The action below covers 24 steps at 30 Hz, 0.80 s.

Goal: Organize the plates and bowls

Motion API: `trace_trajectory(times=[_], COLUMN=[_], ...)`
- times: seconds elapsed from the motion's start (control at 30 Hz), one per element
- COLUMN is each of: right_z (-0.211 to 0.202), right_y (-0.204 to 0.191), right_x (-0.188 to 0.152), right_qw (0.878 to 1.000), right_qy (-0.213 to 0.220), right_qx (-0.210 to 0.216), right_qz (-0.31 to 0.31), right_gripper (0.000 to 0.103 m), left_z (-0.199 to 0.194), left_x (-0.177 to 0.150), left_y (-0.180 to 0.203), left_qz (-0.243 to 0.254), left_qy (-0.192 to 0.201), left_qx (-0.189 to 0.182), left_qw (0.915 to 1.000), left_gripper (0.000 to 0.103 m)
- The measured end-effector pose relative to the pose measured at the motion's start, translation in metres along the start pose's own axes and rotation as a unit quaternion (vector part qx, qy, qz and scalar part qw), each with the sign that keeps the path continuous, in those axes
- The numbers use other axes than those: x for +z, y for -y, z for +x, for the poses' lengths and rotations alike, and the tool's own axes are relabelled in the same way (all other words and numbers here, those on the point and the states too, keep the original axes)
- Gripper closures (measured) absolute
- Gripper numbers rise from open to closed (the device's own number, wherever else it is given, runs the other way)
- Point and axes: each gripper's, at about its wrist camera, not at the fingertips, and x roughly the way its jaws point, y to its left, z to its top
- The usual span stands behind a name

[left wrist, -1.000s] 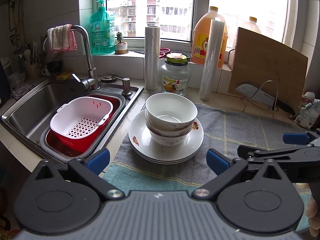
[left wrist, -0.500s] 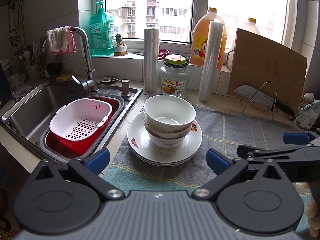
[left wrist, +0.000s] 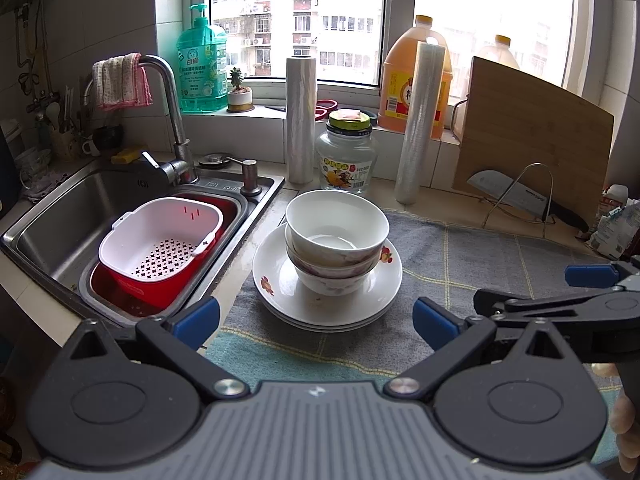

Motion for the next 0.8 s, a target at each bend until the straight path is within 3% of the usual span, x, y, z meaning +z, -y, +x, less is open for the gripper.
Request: trace_trajectory(times=[0.8], right_z=[0.0001], right_y=[0.0029], right_x=[0.0004], right_qw=[1.0], right_qy=[0.0], right_qx=[-0.003], right_qz=[-0.002], right_gripper=[0.0], left_z=[-0.0004], left_x=[0.0006], left_y=[0.0012], left_qz=[0.001], left_qy=[-0.001], left_qx=[0.0], left_qw=[1.0], left_gripper=[0.001])
